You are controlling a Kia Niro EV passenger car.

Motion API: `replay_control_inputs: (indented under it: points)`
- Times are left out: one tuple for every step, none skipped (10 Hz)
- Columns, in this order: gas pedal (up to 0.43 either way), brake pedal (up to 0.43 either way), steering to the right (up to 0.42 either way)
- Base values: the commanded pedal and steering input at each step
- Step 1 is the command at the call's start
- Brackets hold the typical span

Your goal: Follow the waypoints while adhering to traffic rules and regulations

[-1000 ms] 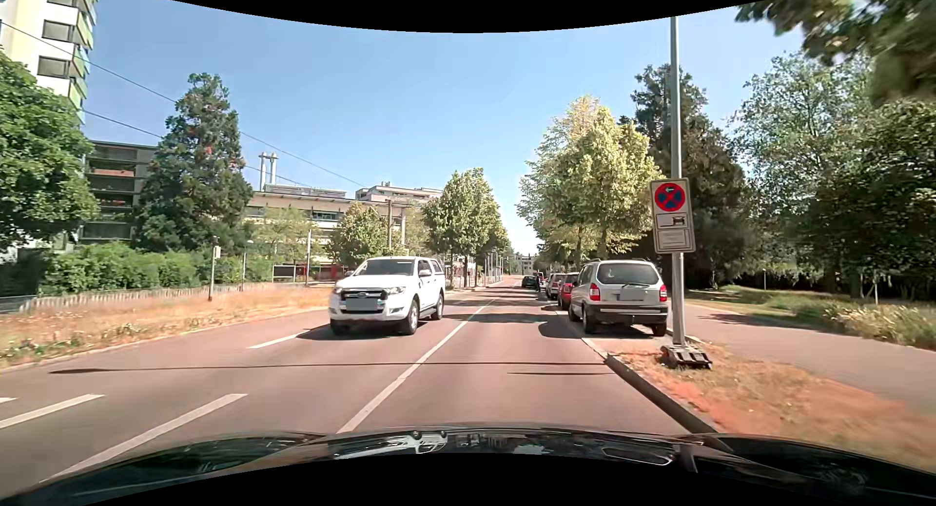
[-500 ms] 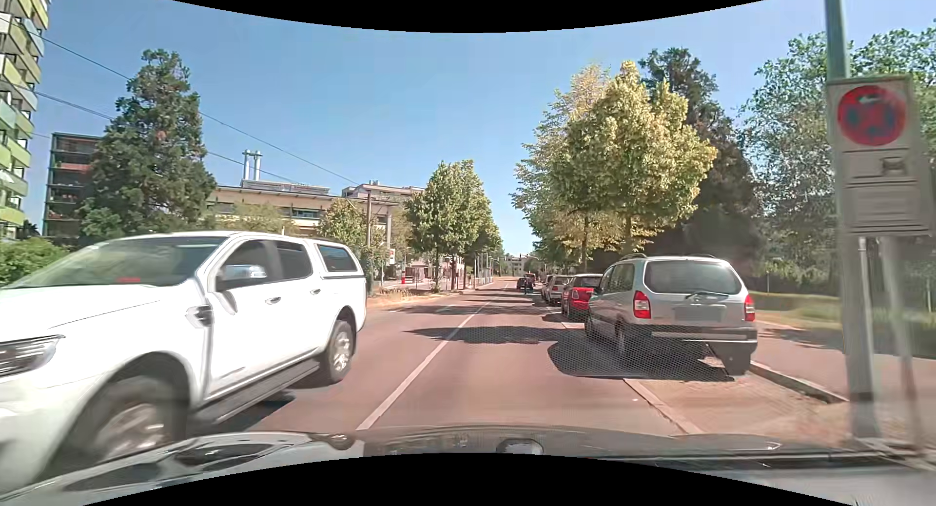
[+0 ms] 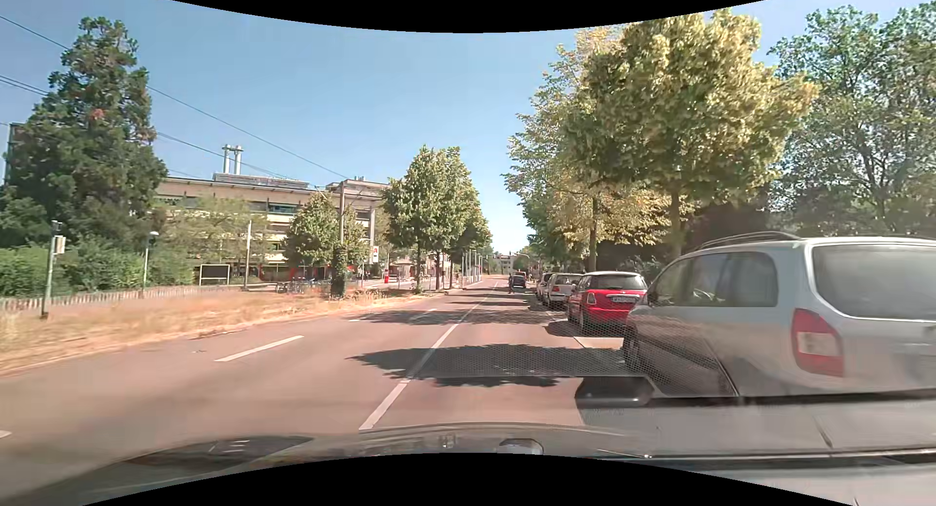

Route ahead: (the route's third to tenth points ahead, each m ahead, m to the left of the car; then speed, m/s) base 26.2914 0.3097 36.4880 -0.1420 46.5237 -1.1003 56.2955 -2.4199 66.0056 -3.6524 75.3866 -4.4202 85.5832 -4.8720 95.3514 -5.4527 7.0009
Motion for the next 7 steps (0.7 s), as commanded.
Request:
replay_control_inputs:
  points:
    - [0.079,0.0,0.034]
    - [0.079,0.0,0.032]
    - [0.079,0.0,0.029]
    - [0.079,0.0,0.026]
    - [0.079,0.0,0.022]
    - [0.079,0.0,0.02]
    - [0.079,0.0,0.019]
